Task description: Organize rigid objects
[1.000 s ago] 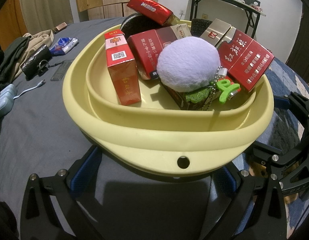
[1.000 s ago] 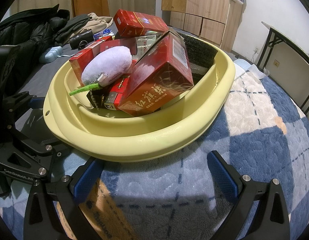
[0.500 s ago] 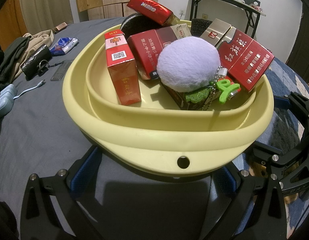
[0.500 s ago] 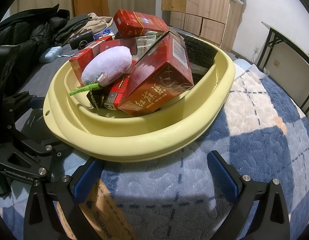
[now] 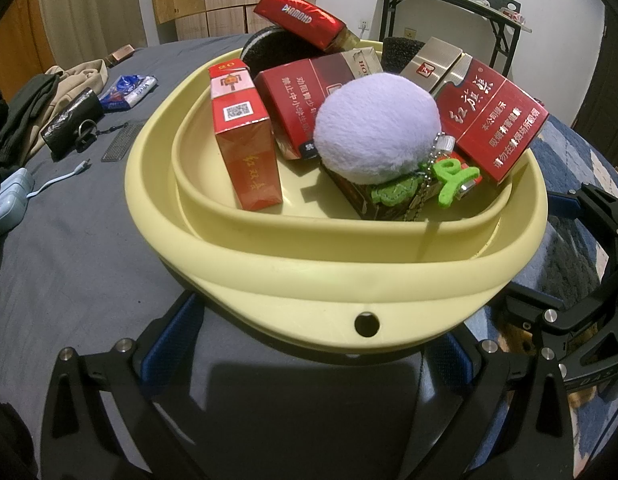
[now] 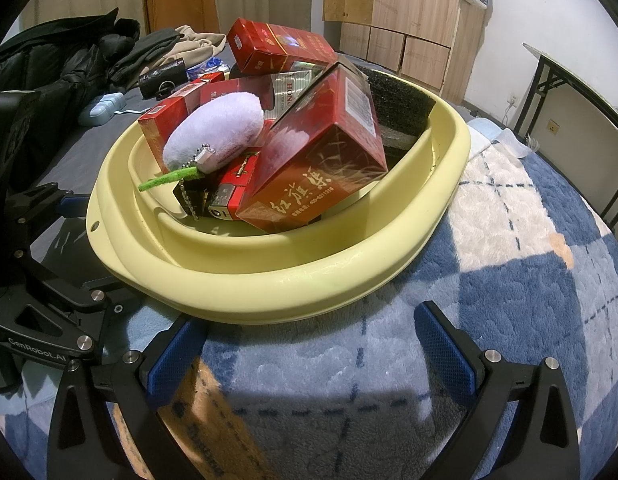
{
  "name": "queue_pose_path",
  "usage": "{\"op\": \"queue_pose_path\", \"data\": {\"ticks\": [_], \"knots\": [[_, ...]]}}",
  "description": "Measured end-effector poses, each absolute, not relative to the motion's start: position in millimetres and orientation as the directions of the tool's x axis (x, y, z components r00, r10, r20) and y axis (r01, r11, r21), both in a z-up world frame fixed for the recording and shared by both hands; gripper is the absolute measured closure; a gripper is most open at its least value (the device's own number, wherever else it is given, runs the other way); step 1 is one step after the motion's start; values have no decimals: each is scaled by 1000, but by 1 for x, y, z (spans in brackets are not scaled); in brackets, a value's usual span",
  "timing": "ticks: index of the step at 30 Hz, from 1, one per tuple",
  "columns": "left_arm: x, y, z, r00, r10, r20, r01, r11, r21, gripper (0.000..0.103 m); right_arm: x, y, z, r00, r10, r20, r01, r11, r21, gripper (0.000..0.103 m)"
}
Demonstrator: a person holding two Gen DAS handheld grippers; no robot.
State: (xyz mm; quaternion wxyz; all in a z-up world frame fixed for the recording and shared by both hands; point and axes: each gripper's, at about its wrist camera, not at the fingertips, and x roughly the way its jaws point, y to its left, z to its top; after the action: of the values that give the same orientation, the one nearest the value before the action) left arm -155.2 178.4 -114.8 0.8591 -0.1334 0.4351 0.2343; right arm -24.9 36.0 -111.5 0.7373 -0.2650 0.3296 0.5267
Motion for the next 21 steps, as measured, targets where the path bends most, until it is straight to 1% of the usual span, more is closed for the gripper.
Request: {"op": "queue_pose_path", "data": {"ticks": [21], "knots": [[-155, 179, -115, 512, 286, -810, -519, 855, -26, 0, -25, 36, -111, 228, 602, -765, -952, 304, -44, 0]]}}
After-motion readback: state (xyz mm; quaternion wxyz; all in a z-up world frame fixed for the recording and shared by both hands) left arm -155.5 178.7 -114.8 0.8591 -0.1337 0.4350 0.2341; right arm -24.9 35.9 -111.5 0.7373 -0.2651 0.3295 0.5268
